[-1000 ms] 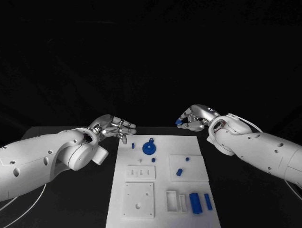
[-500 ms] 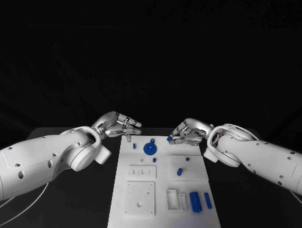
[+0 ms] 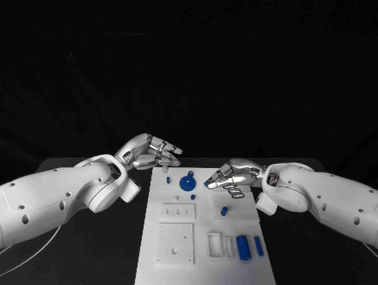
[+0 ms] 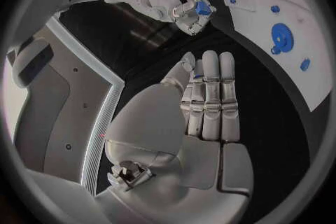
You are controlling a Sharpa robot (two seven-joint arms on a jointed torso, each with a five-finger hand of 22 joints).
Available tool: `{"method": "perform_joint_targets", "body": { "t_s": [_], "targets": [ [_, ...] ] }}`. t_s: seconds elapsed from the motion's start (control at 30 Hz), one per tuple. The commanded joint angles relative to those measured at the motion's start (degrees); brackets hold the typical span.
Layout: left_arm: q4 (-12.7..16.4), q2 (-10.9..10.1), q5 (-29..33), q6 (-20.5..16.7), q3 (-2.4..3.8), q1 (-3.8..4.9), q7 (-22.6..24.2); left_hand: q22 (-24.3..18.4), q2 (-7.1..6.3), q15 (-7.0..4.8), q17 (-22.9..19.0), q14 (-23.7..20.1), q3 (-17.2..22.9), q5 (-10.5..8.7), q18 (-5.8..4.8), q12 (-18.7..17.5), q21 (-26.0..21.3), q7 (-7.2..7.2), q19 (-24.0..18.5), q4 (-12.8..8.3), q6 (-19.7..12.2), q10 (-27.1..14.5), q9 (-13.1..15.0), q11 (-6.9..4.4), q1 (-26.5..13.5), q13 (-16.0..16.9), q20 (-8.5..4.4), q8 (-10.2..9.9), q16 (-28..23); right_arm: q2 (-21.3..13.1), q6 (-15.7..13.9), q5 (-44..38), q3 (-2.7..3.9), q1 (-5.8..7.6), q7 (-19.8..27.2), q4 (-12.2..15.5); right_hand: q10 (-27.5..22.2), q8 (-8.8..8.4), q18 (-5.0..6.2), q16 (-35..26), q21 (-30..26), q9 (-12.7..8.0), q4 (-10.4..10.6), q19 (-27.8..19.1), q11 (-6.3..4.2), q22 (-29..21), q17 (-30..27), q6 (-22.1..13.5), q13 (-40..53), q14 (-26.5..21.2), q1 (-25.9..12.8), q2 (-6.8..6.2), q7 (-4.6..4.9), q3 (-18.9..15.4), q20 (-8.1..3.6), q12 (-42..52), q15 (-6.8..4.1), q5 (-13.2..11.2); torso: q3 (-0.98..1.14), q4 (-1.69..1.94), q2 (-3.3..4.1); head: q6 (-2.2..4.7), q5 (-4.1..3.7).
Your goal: Assemble the parts on the task board
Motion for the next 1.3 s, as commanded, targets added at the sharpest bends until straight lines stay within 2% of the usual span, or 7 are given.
{"method": "perform_joint_targets", "body": {
  "t_s": [0.03, 0.23, 0.37, 0.57, 0.87, 1.2, 1.3],
  "targets": [
    [0.5, 0.1, -4.3, 1.4, 0.00, -0.05, 2.2, 0.2, 0.04, -0.10, -0.1, -0.5, -0.2, -0.23, 0.36, -0.1, 0.3, 0.10, -0.4, -0.1, 0.5, -0.4, 0.0, 0.03, 0.6, -0.1, -0.06, -0.3, 0.1, -0.3, 10.6, 12.6, 0.02, -0.16, -2.4, -0.5, -0.4, 0.17, 0.62, -0.1, -0.2, 0.0, 0.1, 0.7, 0.02, 7.3, 0.0, -0.5, -0.1, -0.2, 0.0, 0.56, 0.01, -0.4, 0.51, -0.2, 0.22, 0.2, -0.08, -0.08, -0.06, -0.13, -0.20],
    [0.6, 0.1, -5.2, 2.6, -0.06, -0.10, 1.9, 0.7, 0.17, -0.09, -0.1, -0.5, -0.4, -0.24, 0.38, -0.2, 0.3, 0.09, -0.6, 0.1, 0.5, -0.4, -0.2, 0.04, 0.6, -0.1, -0.01, -0.3, 0.1, -0.4, 16.3, 21.6, 0.00, -0.32, -5.3, -1.7, -0.9, 0.17, 0.60, 0.0, -0.4, 0.0, -0.4, 0.5, 0.05, 7.3, 0.1, -0.6, -0.2, -0.3, -0.6, 0.63, 0.09, 0.1, 0.54, -0.3, 0.26, 4.6, -0.06, -0.20, -0.20, -0.75, -0.02],
    [0.6, 0.2, -5.3, 3.2, -0.14, -0.11, 1.7, 0.8, 0.27, -0.06, -0.1, -0.5, -0.5, -0.26, 0.36, -0.2, 0.1, 0.08, -0.6, 0.4, 0.4, -0.5, -0.2, 0.03, 0.4, -0.1, 0.05, -0.3, 0.1, -0.7, 18.1, 27.1, -0.01, -0.47, -6.6, -2.2, -1.0, 0.19, 0.56, 0.1, -0.3, 0.1, -0.9, 0.4, 0.03, 7.3, 0.2, -0.5, -0.1, -0.4, -1.1, 0.49, 0.09, 0.8, 0.54, -0.2, 0.26, 6.6, -0.07, -0.17, -0.18, -0.78, -0.48],
    [-0.2, 0.4, -5.4, 4.2, -0.27, -0.12, 0.6, 0.9, 0.52, -0.07, -0.2, -0.5, -0.4, -0.08, 0.37, -0.2, -0.2, 0.16, -0.4, 0.5, 0.3, -0.5, -0.2, 0.03, 0.8, -0.1, -0.01, -0.3, 0.0, -1.4, 16.4, 32.9, -0.06, -0.94, -7.6, -2.1, -1.2, 0.19, 0.53, 0.2, -0.3, 0.1, -1.9, 0.3, 0.03, 7.3, 0.4, -0.4, -0.1, -0.5, -1.6, 0.21, 0.14, 2.0, 0.51, -0.1, 0.25, 8.6, -0.09, -0.19, -0.39, -1.06, -1.00],
    [-1.2, 1.0, -5.2, 4.9, -0.56, -0.12, -0.4, 1.4, 0.50, 0.00, -0.2, -0.5, -0.6, -0.40, 0.35, -0.2, -0.5, 0.36, -0.4, 0.9, -0.8, -0.6, -0.6, 0.11, 0.4, -0.1, 0.09, -0.5, 0.1, -1.7, 13.9, 35.2, -0.17, -1.45, -8.3, -2.6, -1.2, 0.18, 0.61, 0.2, -0.5, 0.1, -2.0, 0.3, 0.05, 7.2, 0.6, -0.4, -0.1, -0.5, -2.3, 0.16, 0.12, 2.4, 0.55, 0.0, 0.29, 8.2, -0.03, -0.53, -0.55, -1.55, -1.20],
    [-1.1, 1.8, -4.5, 6.7, -0.59, -0.10, -1.2, -0.5, -0.66, -0.11, -0.4, 0.1, -1.9, -1.84, -0.13, -0.1, -3.7, 0.16, 1.7, 4.8, -1.8, 0.7, -0.7, -0.29, -1.3, 0.0, 0.10, -0.3, 0.2, -1.5, 14.1, 36.0, -0.19, -1.54, -9.2, -2.9, -1.2, 0.19, 0.63, 0.3, -0.5, 0.1, -2.0, 0.3, 0.04, 7.2, 0.7, -0.3, -0.2, -0.6, -2.4, 0.29, 0.08, 2.2, 0.58, 0.0, 0.30, 7.7, -0.09, -0.57, -0.49, -2.30, -1.59],
    [-1.1, 2.0, -4.1, 9.3, -0.57, -0.06, -2.6, -1.3, -0.50, -0.08, -0.3, 0.5, -3.1, -2.40, -0.44, 0.1, -4.7, -0.05, 2.3, 8.6, -2.2, 1.7, -0.6, -0.48, -4.9, 0.2, 0.13, -0.3, 0.6, -1.4, 14.5, 36.0, -0.20, -1.54, -9.8, -3.0, -1.2, 0.19, 0.63, 0.3, -0.5, 0.1, -2.1, 0.3, 0.04, 7.2, 0.7, -0.3, -0.2, -0.6, -2.3, 0.29, 0.08, 2.2, 0.58, 0.0, 0.29, 7.7, -0.11, -0.60, -0.46, -2.39, -1.63]
  ]
}}
